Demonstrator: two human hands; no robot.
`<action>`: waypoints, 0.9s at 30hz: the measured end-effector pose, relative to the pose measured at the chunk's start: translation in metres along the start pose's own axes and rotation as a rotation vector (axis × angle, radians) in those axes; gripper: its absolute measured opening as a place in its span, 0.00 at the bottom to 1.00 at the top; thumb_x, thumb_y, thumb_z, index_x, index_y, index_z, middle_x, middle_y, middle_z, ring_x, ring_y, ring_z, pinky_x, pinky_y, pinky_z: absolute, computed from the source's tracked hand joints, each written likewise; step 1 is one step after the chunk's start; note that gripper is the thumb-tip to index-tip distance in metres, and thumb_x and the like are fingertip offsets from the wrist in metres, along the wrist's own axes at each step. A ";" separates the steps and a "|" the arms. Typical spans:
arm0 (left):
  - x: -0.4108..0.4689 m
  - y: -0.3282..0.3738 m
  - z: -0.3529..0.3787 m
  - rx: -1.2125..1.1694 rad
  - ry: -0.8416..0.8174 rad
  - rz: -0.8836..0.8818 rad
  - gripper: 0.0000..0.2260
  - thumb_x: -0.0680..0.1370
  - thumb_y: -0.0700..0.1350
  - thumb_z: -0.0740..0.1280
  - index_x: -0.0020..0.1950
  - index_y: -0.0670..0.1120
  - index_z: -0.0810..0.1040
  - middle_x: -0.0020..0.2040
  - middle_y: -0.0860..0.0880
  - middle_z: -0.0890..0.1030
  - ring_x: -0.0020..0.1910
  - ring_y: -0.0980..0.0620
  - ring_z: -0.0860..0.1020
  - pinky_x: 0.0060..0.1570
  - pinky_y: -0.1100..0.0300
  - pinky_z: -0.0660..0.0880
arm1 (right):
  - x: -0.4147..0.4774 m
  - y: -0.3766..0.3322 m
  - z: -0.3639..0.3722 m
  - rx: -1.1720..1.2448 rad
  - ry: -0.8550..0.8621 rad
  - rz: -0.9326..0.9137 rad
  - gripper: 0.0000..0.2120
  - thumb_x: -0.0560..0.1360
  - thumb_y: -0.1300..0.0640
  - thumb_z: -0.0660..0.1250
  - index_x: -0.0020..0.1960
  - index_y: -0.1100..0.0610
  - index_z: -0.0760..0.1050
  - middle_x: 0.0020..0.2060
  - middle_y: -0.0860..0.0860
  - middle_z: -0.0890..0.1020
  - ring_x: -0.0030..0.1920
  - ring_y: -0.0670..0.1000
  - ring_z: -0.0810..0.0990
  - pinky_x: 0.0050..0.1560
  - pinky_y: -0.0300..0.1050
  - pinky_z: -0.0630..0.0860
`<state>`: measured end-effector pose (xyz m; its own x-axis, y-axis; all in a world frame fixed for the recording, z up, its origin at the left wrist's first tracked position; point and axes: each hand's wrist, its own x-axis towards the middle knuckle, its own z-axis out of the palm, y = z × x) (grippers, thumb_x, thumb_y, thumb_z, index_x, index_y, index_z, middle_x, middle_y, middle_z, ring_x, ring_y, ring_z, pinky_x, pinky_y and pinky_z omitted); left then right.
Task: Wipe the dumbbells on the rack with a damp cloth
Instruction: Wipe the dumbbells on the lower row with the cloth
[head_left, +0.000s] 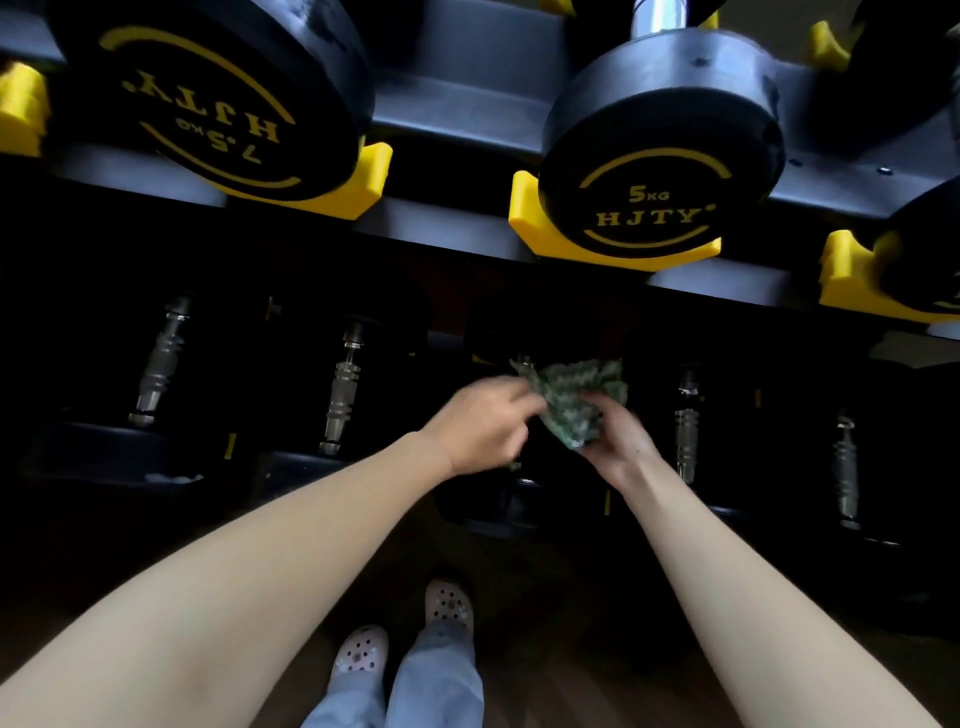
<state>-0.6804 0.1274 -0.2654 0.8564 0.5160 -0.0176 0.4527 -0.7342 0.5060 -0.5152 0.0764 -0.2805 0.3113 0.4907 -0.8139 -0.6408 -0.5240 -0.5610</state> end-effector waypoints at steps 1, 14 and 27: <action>0.001 -0.007 -0.002 -0.066 0.080 -0.171 0.17 0.72 0.40 0.56 0.55 0.41 0.80 0.49 0.40 0.81 0.46 0.40 0.81 0.43 0.53 0.80 | 0.007 0.000 0.000 -0.125 0.088 -0.080 0.13 0.77 0.64 0.63 0.61 0.59 0.72 0.46 0.54 0.81 0.49 0.55 0.80 0.49 0.51 0.77; -0.002 -0.050 0.026 -0.616 -0.523 -0.926 0.14 0.80 0.37 0.56 0.63 0.34 0.72 0.55 0.36 0.80 0.42 0.48 0.76 0.35 0.65 0.71 | 0.050 0.028 0.034 -0.732 0.205 -0.497 0.22 0.74 0.59 0.66 0.67 0.57 0.66 0.54 0.55 0.79 0.51 0.55 0.78 0.49 0.46 0.73; -0.006 -0.043 0.024 -0.665 -0.501 -0.994 0.13 0.78 0.34 0.58 0.62 0.35 0.73 0.36 0.45 0.74 0.33 0.54 0.71 0.34 0.65 0.68 | 0.017 0.044 0.003 -1.142 -0.162 -0.228 0.14 0.70 0.58 0.68 0.56 0.55 0.78 0.51 0.52 0.83 0.54 0.52 0.79 0.59 0.48 0.75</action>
<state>-0.6989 0.1454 -0.3083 0.2907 0.3838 -0.8764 0.8586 0.2995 0.4160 -0.5399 0.0636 -0.3188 0.1918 0.6936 -0.6943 0.4446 -0.6921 -0.5686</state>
